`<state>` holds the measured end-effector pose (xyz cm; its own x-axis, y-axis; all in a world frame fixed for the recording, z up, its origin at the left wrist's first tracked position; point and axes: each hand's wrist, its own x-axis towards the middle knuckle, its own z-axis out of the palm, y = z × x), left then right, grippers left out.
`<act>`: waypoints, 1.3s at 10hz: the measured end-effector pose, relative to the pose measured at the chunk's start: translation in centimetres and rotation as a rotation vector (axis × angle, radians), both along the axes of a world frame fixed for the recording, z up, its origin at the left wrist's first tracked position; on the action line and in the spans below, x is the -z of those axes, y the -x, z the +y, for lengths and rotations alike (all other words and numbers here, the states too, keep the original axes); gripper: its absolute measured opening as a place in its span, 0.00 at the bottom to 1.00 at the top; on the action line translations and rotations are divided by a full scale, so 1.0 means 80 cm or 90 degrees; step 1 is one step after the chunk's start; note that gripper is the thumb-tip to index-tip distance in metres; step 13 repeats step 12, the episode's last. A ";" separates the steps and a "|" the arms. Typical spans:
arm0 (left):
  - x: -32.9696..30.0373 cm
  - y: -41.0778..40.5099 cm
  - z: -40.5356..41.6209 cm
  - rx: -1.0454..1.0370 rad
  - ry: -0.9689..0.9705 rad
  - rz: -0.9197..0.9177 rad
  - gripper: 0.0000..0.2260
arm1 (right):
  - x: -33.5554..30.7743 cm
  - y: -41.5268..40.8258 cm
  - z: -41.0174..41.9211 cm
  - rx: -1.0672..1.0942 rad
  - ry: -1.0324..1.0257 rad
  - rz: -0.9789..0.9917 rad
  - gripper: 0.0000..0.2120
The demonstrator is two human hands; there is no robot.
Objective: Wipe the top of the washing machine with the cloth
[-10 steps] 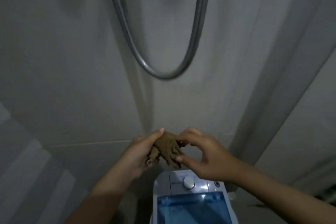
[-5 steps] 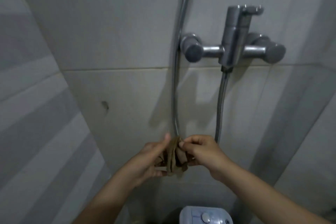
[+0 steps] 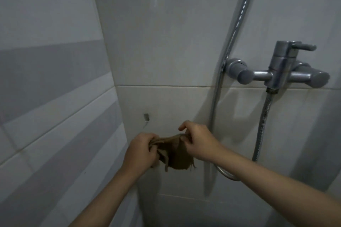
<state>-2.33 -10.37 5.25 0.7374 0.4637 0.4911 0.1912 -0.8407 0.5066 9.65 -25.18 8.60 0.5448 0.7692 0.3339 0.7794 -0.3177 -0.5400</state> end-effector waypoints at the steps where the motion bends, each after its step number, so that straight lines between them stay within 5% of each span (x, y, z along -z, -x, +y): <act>1: 0.005 0.006 0.031 -0.012 -0.085 -0.010 0.06 | 0.006 -0.001 0.032 -0.066 0.003 -0.137 0.07; 3: 0.003 0.000 0.090 0.034 -0.395 0.078 0.13 | 0.010 -0.012 0.092 -0.087 0.101 -0.258 0.11; 4: 0.001 -0.016 0.115 0.020 -0.449 0.121 0.21 | 0.000 -0.017 0.121 -0.074 0.067 -0.168 0.11; 5: 0.006 -0.038 0.142 -0.012 -0.426 0.169 0.26 | 0.006 -0.027 0.151 -0.036 0.096 -0.171 0.13; 6: 0.010 -0.053 0.149 -0.039 -0.346 0.203 0.18 | 0.020 -0.035 0.171 -0.026 0.192 -0.335 0.16; 9: 0.037 -0.070 0.138 -0.075 -0.090 0.185 0.16 | 0.059 -0.033 0.175 0.004 0.234 -0.294 0.22; 10: 0.025 -0.069 0.126 -0.104 -0.061 0.259 0.15 | 0.049 -0.029 0.160 0.001 0.262 -0.273 0.22; 11: 0.009 -0.074 0.112 -0.137 -0.056 0.359 0.19 | 0.045 -0.027 0.136 -0.012 0.154 -0.216 0.15; 13: -0.007 -0.078 0.089 -0.143 -0.018 0.362 0.18 | 0.040 -0.035 0.110 0.024 0.073 -0.168 0.13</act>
